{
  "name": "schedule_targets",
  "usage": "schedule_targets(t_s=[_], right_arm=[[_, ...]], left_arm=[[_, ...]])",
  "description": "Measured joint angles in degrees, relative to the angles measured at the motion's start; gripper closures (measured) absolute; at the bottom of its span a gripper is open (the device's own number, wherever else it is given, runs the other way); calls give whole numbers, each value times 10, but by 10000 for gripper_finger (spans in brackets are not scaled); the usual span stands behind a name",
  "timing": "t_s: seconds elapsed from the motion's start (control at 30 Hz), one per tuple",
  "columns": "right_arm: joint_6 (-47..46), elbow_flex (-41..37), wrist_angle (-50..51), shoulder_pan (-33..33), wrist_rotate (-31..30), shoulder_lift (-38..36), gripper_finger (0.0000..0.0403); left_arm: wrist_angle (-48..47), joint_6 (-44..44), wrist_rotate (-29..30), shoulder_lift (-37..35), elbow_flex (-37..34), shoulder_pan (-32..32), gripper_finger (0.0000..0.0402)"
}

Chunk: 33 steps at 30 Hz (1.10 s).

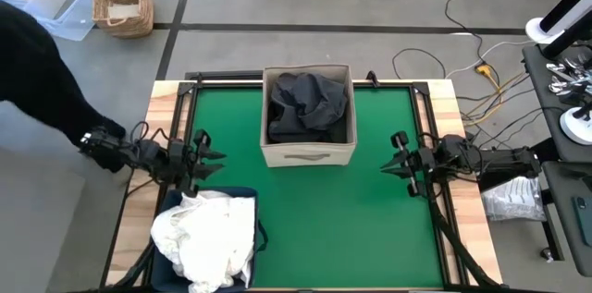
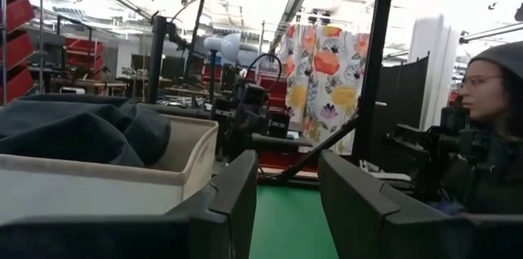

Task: Sort clothes
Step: Return to Home Position

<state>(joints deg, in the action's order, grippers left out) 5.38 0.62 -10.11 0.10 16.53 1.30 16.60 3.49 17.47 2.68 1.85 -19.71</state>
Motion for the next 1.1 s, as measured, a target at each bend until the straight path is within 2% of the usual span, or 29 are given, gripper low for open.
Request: schedule_targets(t_s=[1.1], right_arm=[[-9,0,0,0,0,0,376]], left_arm=[[0,0,0,55,0,0,287]])
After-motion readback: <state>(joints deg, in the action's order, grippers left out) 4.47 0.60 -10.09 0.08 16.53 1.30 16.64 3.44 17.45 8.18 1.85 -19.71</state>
